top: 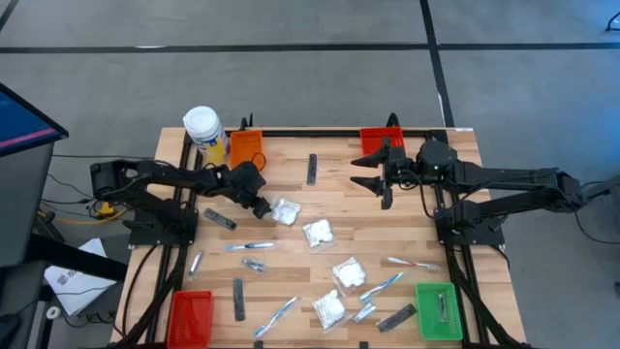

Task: Pick & Place Travel size toiletries
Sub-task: Put the cotton pack into the top red bin

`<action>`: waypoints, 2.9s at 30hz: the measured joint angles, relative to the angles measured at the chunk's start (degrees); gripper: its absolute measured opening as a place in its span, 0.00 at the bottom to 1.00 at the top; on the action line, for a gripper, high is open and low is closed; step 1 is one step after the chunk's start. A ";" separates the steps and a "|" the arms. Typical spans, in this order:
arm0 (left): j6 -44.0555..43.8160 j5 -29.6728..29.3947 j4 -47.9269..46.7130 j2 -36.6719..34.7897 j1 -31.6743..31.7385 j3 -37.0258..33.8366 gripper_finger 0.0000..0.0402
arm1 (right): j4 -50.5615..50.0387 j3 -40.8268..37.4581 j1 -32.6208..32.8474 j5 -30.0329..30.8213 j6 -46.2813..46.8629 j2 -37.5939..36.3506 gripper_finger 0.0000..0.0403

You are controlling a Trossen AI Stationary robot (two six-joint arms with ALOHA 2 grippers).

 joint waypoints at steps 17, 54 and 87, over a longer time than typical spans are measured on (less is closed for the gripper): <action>-1.52 7.10 12.10 9.17 -0.28 0.13 0.43 | -0.24 0.00 -0.11 0.00 0.00 -0.02 0.53; 14.07 6.83 10.62 8.46 -6.77 9.92 0.00 | -0.81 0.00 -0.72 0.02 -0.48 -0.02 0.53; 21.10 6.25 -9.59 -7.67 -11.47 26.97 0.00 | -1.96 7.83 1.44 -0.02 -4.36 18.91 0.53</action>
